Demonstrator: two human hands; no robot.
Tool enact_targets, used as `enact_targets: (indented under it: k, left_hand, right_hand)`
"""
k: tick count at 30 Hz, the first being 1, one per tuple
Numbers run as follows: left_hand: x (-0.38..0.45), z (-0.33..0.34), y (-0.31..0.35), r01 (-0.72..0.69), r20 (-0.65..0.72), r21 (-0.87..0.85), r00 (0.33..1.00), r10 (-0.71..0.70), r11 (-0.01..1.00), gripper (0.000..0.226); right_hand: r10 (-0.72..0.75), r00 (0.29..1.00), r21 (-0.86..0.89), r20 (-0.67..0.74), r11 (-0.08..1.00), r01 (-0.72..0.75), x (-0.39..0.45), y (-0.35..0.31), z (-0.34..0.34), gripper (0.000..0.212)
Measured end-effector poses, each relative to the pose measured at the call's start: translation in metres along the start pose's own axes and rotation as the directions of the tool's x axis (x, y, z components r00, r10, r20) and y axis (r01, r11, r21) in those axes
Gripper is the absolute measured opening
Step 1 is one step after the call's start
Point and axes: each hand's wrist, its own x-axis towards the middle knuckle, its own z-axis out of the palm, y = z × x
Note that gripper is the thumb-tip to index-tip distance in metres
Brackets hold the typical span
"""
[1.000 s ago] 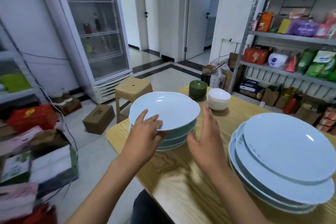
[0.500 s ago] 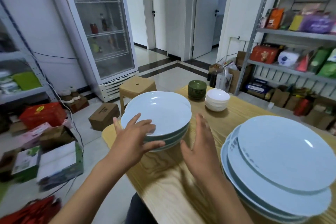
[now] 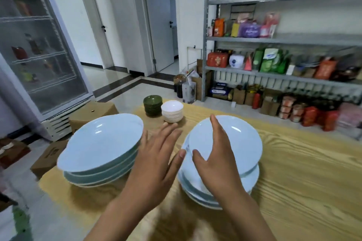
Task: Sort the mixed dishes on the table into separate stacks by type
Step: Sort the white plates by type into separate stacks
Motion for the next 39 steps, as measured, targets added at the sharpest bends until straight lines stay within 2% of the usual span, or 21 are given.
enact_targets:
  k: [5,7,11,18,20,23,24,26,28,30,32,34,36,38,39]
  left_hand:
    - [0.007,0.062,0.083,-0.243,0.06,-0.22,0.963,0.262,0.945,0.045]
    - [0.007,0.088,0.118,-0.312,0.083,-0.298,0.933,0.35,0.902,0.045]
    - [0.001,0.14,0.185,-0.386,0.126,-0.393,0.876,0.465,0.835,0.044]
    - [-0.02,0.225,0.284,-0.385,0.246,-0.524,0.785,0.568,0.76,0.05]
    - [-0.03,0.248,0.302,-0.357,0.297,-0.545,0.764,0.573,0.759,0.05]
    - [-0.036,0.266,0.308,-0.389,0.314,-0.523,0.74,0.595,0.758,0.052]
    - [-0.036,0.268,0.305,-0.381,0.296,-0.533,0.753,0.588,0.756,0.051]
    - [-0.037,0.269,0.296,-0.311,0.277,-0.577,0.796,0.539,0.756,0.05]
    - [-0.037,0.265,0.292,-0.197,0.309,-0.621,0.828,0.469,0.758,0.054]
    - [-0.038,0.262,0.292,-0.137,0.344,-0.639,0.83,0.44,0.757,0.053]
    - [-0.038,0.26,0.293,-0.142,0.348,-0.636,0.824,0.446,0.759,0.049]
    - [-0.039,0.259,0.293,-0.155,0.347,-0.634,0.819,0.458,0.758,0.048]
    - [-0.04,0.258,0.292,-0.146,0.355,-0.636,0.817,0.455,0.758,0.051]
    - [-0.042,0.258,0.291,-0.145,0.356,-0.637,0.815,0.456,0.757,0.055]
    - [-0.043,0.258,0.29,-0.146,0.362,-0.634,0.811,0.458,0.759,0.056]
  right_hand:
    - [0.147,0.959,-0.044,-0.242,0.986,-0.162,-0.035,0.045,-0.095,0.081]
    - [0.197,0.907,-0.068,-0.371,0.969,-0.239,-0.058,0.069,-0.136,0.08]
    - [0.297,0.789,-0.152,-0.538,0.887,-0.437,-0.11,0.121,-0.207,0.078]
    - [0.315,0.61,-0.226,-0.727,0.729,-0.646,-0.193,0.2,-0.287,0.077]
    - [0.278,0.585,-0.337,-0.762,0.601,-0.725,-0.212,0.226,-0.301,0.078]
    - [0.431,0.484,-0.302,-0.761,0.426,-0.853,-0.224,0.251,-0.313,0.085]
    - [0.453,0.476,-0.326,-0.754,0.372,-0.869,-0.223,0.256,-0.313,0.083]
    - [0.417,0.532,-0.452,-0.736,0.282,-0.846,-0.22,0.259,-0.308,0.076]
    - [0.381,0.56,-0.499,-0.736,0.255,-0.828,-0.22,0.259,-0.305,0.074]
    - [0.37,0.569,-0.502,-0.735,0.267,-0.822,-0.223,0.256,-0.303,0.074]
    - [0.322,0.608,-0.506,-0.726,0.348,-0.789,-0.23,0.254,-0.3,0.069]
    - [0.295,0.65,-0.416,-0.7,0.573,-0.707,-0.235,0.248,-0.295,0.059]
    - [0.321,0.654,-0.214,-0.684,0.77,-0.602,-0.238,0.241,-0.29,0.038]
    - [0.324,0.627,-0.146,-0.708,0.802,-0.579,-0.238,0.236,-0.288,0.02]
    - [0.315,0.589,-0.16,-0.744,0.772,-0.615,-0.238,0.234,-0.287,0.021]
